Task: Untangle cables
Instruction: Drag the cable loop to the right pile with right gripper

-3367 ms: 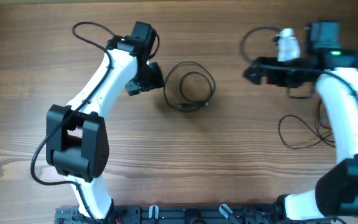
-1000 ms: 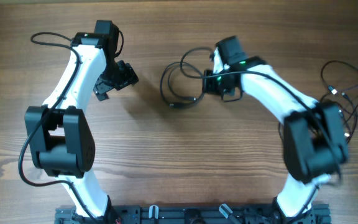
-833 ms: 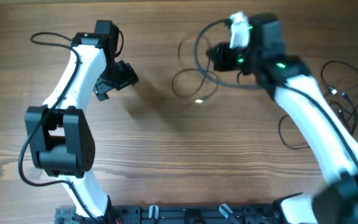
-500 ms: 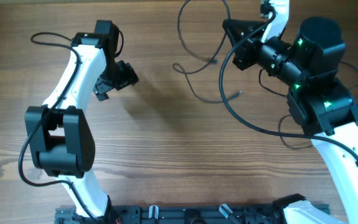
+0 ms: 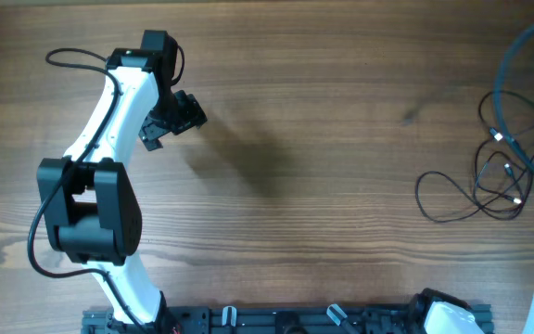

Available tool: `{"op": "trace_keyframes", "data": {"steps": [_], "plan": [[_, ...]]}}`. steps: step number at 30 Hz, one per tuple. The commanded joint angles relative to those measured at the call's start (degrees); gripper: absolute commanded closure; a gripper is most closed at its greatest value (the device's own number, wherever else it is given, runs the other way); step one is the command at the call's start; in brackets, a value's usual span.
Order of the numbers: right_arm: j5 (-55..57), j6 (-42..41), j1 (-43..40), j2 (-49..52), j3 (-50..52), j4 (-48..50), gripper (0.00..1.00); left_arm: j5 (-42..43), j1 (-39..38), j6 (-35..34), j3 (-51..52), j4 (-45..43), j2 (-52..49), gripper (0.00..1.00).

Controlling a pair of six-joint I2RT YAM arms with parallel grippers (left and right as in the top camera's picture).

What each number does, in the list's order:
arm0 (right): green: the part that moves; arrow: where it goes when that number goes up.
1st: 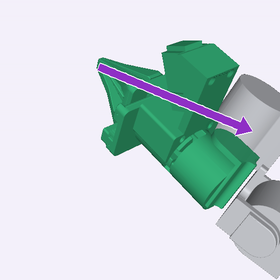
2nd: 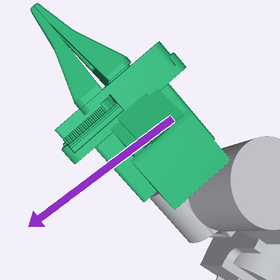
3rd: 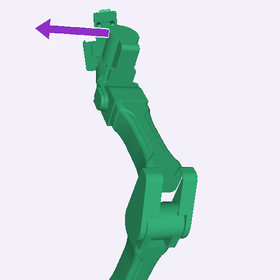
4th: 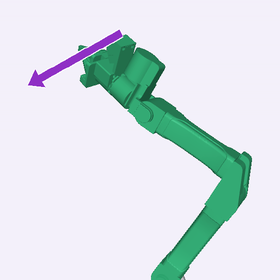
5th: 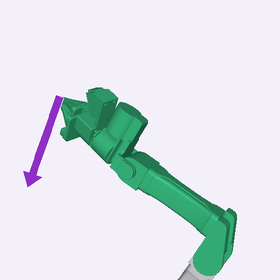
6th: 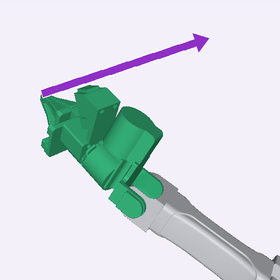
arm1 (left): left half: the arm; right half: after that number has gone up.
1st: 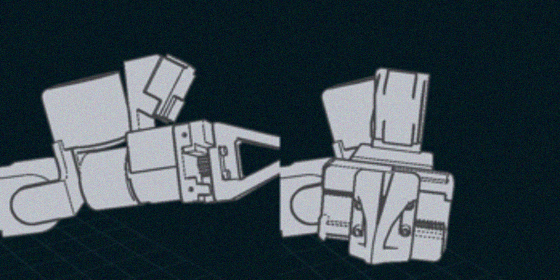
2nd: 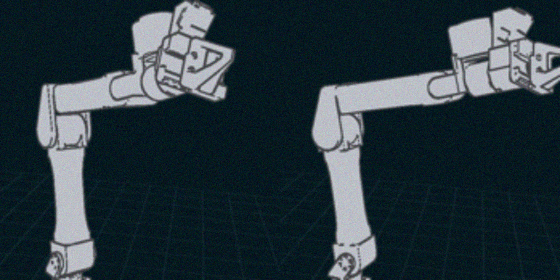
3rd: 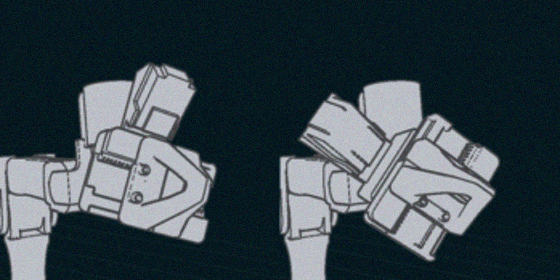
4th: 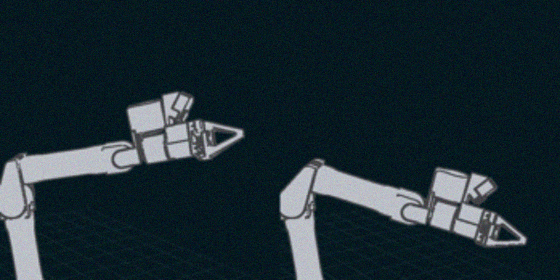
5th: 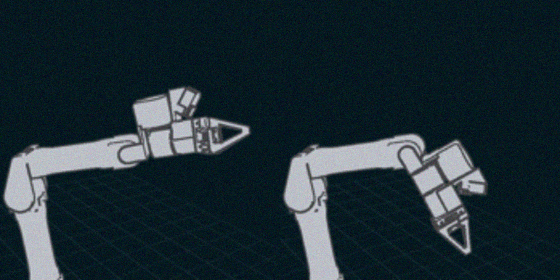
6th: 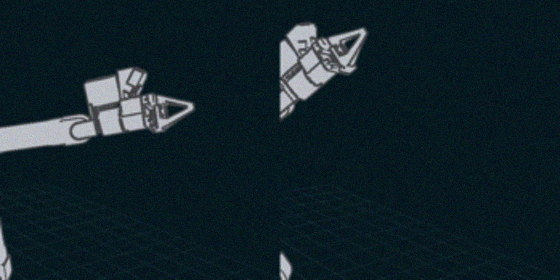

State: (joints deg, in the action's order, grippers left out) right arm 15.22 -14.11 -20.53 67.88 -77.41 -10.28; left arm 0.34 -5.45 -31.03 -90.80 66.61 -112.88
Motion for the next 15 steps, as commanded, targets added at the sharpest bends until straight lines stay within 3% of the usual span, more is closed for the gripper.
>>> {"op": "trace_keyframes", "data": {"steps": [1, 4, 6, 9, 12, 15], "plan": [[5.79, -2.67, -2.32, -0.17, -0.59, -4.68, 0.96, 0.24, 0.04, -0.96, 0.04, -0.11, 0.15, 0.14], [-3.13, -2.93, -2.21, 3.32, -0.59, -10.43, 0.96, 0.26, 0.04, -0.96, 0.04, -0.11, 0.15, 0.14], [-20.94, -0.92, -2.19, 8.66, -0.59, -16.55, 0.96, 0.26, 0.04, -0.96, 0.04, -0.07, 0.15, 0.14], [-32.17, -0.90, -2.21, 14.82, -0.59, -24.87, 0.96, 0.26, 0.04, -0.94, 0.04, 0.11, 0.15, 0.14], [-30.34, -0.85, -2.21, 22.49, -0.59, -35.45, 0.96, 0.26, 0.04, -0.94, 0.04, 0.09, 0.15, 0.14], [-19.37, -1.25, -2.29, 26.47, -0.59, -40.52, 0.96, 0.26, 0.04, -0.94, 0.04, 0.11, 0.15, 0.14]]}}
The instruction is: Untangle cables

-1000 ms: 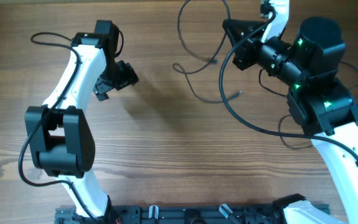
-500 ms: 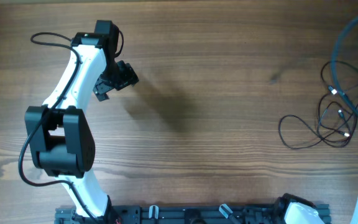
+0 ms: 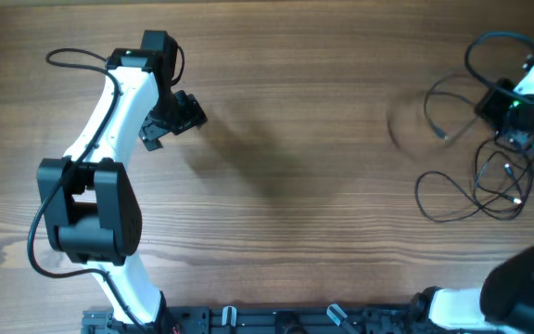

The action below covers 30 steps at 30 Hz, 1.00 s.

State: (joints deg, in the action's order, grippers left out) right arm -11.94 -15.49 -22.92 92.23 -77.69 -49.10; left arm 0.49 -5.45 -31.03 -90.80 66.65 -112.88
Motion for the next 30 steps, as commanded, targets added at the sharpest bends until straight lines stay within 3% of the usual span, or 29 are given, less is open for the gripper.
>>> {"op": "trace_keyframes", "data": {"steps": [1, 3, 6, 7, 9, 10, 14, 16, 19, 21, 23, 25, 27, 29, 30], "plan": [[11.21, -1.27, -0.09, 2.40, -0.31, -2.16, 0.96, 0.11, 0.04, -0.94, 0.04, 0.07, 0.15, 0.14], [18.58, -6.23, -1.81, 2.40, -0.31, -2.12, 0.96, 0.11, 0.04, -0.94, 0.04, 0.09, 0.15, 0.14], [19.58, -9.03, -5.31, 2.40, -0.31, -0.83, 0.96, 0.11, 0.04, -0.96, 0.04, 0.13, 0.15, 0.14], [16.96, -8.35, -6.34, 2.40, -0.31, 0.15, 0.79, 0.11, 0.04, -0.96, 0.04, 0.09, 0.15, 0.14], [13.99, -6.82, -6.47, 2.40, -0.31, 0.61, 0.23, 0.11, 0.04, -0.96, 0.04, 0.02, 0.15, 0.14], [12.76, -6.01, -6.34, 2.40, -0.31, 0.70, 0.11, 0.11, 0.04, -0.96, 0.04, 0.02, 0.15, 0.14], [-1.73, 0.50, -6.29, 2.40, -0.31, 2.14, 0.08, 0.59, 0.04, -0.94, 0.04, 0.04, 0.15, 0.11], [-1.31, 0.31, -6.32, 2.40, -0.31, 1.55, 0.01, 1.20, 0.04, -0.94, 0.04, 0.00, 0.15, 0.08], [3.32, -2.89, -6.32, 2.40, -0.31, -0.04, 0.00, 1.18, 0.04, -0.92, 0.04, -0.15, 0.15, 0.08], [-6.23, -0.85, -6.29, 2.40, -0.31, 0.22, 0.00, 1.60, 0.04, -0.92, 0.04, -0.90, 0.15, 0.05], [-24.94, 9.38, -5.01, 2.40, -0.20, 1.62, 0.00, 3.85, -0.09, -0.13, 0.04, -3.61, 0.15, 0.03], [-31.93, 14.01, -0.96, 2.40, -0.20, 2.14, 0.00, 8.90, -1.38, 5.95, 0.04, -7.98, 0.15, 0.01], [-29.81, 17.70, 6.43, 2.45, -0.20, 2.38, 0.00, 9.51, -4.39, 12.39, 0.04, -11.15, 0.15, 0.00], [-18.51, 18.51, 15.26, 2.80, -0.20, 2.25, 0.00, 7.23, -7.91, 19.47, 0.04, -11.13, 0.15, 0.00], [-12.92, 18.49, 18.03, 3.08, -0.20, 1.84, 0.00, 4.00, -8.61, 19.47, 0.04, -10.45, 0.15, 0.00]]}}
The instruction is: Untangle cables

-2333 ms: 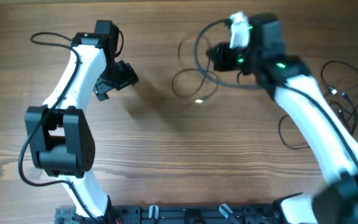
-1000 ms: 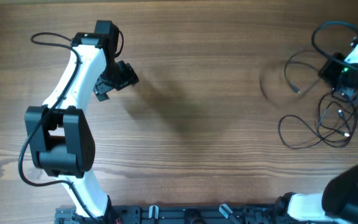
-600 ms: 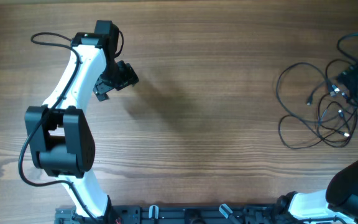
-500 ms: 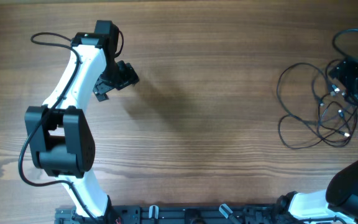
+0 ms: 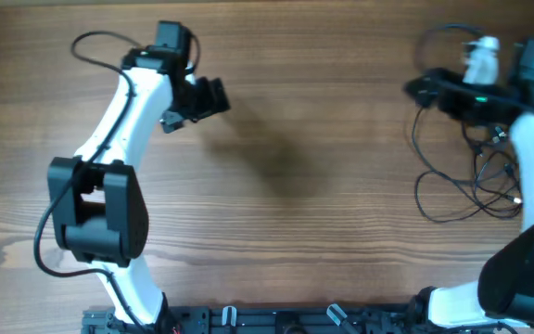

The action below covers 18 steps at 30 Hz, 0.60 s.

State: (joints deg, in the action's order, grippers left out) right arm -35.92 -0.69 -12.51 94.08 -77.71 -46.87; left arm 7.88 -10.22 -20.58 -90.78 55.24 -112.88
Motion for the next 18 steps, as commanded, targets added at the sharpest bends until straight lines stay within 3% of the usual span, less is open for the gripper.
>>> {"op": "trace_keyframes", "data": {"steps": [1, 3, 5, 8, 12, 18], "plan": [[18.69, 3.65, 11.26, 1.81, -0.17, -1.14, 0.00, -8.24, -4.52, 8.39, 0.02, 2.51, 0.15, 0.00], [27.47, 2.95, 16.85, 2.91, -0.17, -2.89, 0.00, -16.26, -4.63, 0.48, 0.02, 8.11, 0.15, 0.00], [28.20, -1.84, 19.34, 3.34, -0.17, -4.81, 0.00, -16.20, -3.56, -3.85, 0.02, 12.87, 0.15, 0.00], [26.56, -5.92, 19.58, 3.30, -0.17, -9.64, 0.00, -10.60, -2.14, -4.28, 0.02, 19.06, 0.15, 0.00], [26.45, -6.95, 19.63, -0.13, 3.26, -13.00, 0.00, -10.25, -2.21, -4.28, 0.02, 25.49, 0.28, 0.00], [26.56, -6.97, 19.63, -21.68, 20.28, 1.75, 0.00, -10.32, -4.63, -4.31, 6.45, 17.14, 9.88, 0.00]]}}
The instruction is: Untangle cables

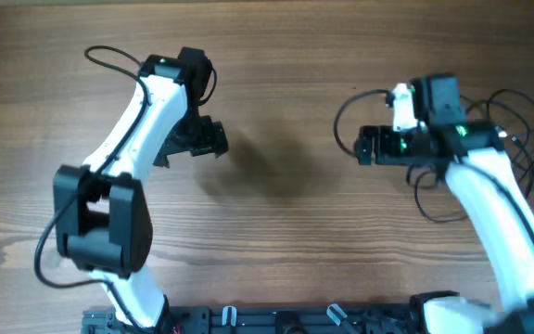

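Note:
Several thin black cables (pixel 506 100) lie tangled at the table's right side. One strand forms a loop (pixel 339 123) reaching left of the tangle, up to my right gripper (pixel 362 147). That gripper points left near the table's middle right and appears shut on this strand. A lower cable loop (pixel 426 206) shows beneath the right arm. My left gripper (pixel 213 141) hangs over bare wood left of centre, open and holding nothing, well apart from the cables.
The wooden table (pixel 286 241) spreads between the two arms. A black rail (pixel 276 320) with clamps runs along the front edge. The left arm's own black lead (pixel 109 56) curls at the back left.
My right gripper has moved left and nearer, from the back right to the middle right, and a cable loop now reaches left with it. The left gripper has shifted a little nearer and right.
At first the cables lay in a heap at the far right with the right arm barely in view. Then the right gripper was at the heap, then above it at the back right. Now it is further left with a strand drawn out.

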Available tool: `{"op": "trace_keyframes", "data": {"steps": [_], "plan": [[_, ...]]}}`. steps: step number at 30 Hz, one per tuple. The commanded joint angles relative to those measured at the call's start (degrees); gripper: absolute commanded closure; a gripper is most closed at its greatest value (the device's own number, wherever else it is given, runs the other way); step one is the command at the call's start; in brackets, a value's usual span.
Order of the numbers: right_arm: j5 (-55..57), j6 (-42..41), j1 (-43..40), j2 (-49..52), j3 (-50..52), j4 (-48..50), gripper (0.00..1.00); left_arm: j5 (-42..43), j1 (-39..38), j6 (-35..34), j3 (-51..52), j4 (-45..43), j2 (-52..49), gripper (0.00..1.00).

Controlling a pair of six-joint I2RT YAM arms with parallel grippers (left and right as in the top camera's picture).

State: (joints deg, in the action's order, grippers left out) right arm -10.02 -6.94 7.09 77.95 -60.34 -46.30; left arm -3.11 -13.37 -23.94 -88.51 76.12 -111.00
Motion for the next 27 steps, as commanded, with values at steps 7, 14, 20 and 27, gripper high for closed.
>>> {"op": "trace_keyframes", "data": {"steps": [7, 14, 20, 27], "plan": [[4.22, -0.74, 0.02, -32.26, 11.30, 4.92, 0.00, 0.70, -1.81, -0.57, 33.35, -29.97, 43.36, 0.00], [4.20, -0.70, 0.02, -34.42, 11.30, 4.70, 0.00, 0.50, -1.75, -0.74, 40.41, -31.93, 64.63, 0.00], [4.20, -0.72, 0.04, -26.80, 11.30, 4.70, 0.00, 0.50, -1.75, -0.74, 40.41, -31.54, 64.15, 0.00], [4.20, -0.70, 1.46, -34.84, 11.34, 4.68, 0.00, 0.50, -1.75, -0.74, 40.41, -31.54, 62.23, 0.00]]}}
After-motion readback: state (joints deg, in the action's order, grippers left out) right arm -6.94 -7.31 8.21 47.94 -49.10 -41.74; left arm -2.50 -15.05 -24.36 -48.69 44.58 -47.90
